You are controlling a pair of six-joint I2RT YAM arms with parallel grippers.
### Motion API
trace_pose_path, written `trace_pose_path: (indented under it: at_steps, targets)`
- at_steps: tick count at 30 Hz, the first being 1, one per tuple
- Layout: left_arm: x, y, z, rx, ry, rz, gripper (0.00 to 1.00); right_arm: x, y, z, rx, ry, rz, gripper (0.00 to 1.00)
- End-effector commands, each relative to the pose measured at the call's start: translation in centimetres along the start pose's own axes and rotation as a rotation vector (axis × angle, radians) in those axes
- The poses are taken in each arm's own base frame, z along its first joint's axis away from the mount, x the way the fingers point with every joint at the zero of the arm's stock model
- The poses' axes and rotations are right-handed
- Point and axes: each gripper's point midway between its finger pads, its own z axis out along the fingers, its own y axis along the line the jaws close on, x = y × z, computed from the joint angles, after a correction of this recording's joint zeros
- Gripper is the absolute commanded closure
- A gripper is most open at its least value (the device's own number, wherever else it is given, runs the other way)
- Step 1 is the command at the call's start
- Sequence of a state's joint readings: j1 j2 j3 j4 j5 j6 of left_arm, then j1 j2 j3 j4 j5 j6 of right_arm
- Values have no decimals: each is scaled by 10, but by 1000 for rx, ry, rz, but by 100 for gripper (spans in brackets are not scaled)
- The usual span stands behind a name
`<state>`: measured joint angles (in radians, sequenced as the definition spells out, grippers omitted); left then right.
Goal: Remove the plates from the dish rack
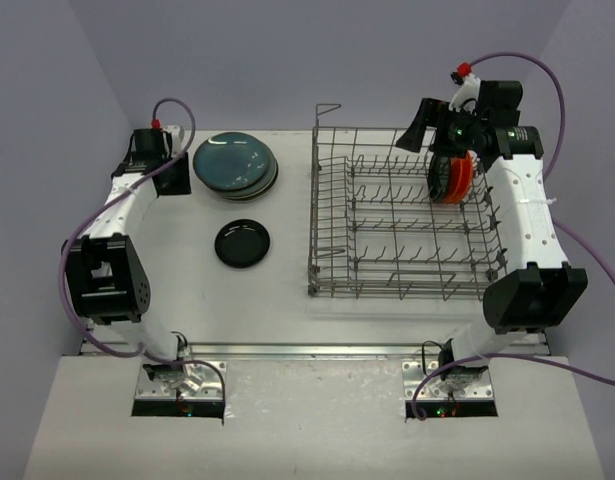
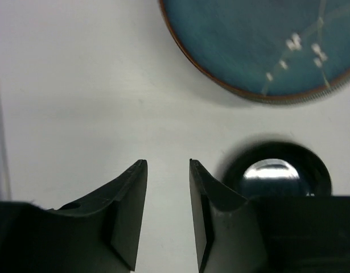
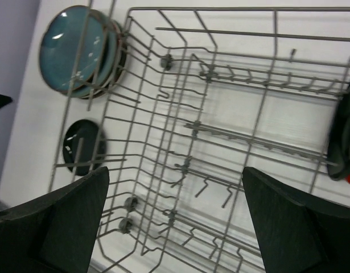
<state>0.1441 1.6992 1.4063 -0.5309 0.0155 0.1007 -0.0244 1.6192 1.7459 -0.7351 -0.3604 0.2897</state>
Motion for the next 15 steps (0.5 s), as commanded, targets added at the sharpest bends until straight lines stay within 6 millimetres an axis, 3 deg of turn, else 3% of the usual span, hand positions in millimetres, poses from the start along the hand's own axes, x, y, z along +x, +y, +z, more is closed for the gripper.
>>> trace_pose_path:
  at_steps: [1, 4, 8, 10, 15]
  targets:
    - [-24, 44, 24, -236, 0, -15, 74, -17, -52, -16, 280, -47, -110, 1]
    - [-35, 42, 45, -214, 3, -12, 72, -8, -64, -16, 311, -12, -137, 1]
    - [-40, 34, 75, -164, 35, -11, 68, 9, -65, -14, 276, 58, -151, 1]
    - [-51, 30, 82, -139, 16, -11, 66, 15, -67, -13, 271, 82, -156, 2]
    - [-57, 14, 106, -44, 25, 2, 59, 25, -72, -13, 265, 136, -161, 2]
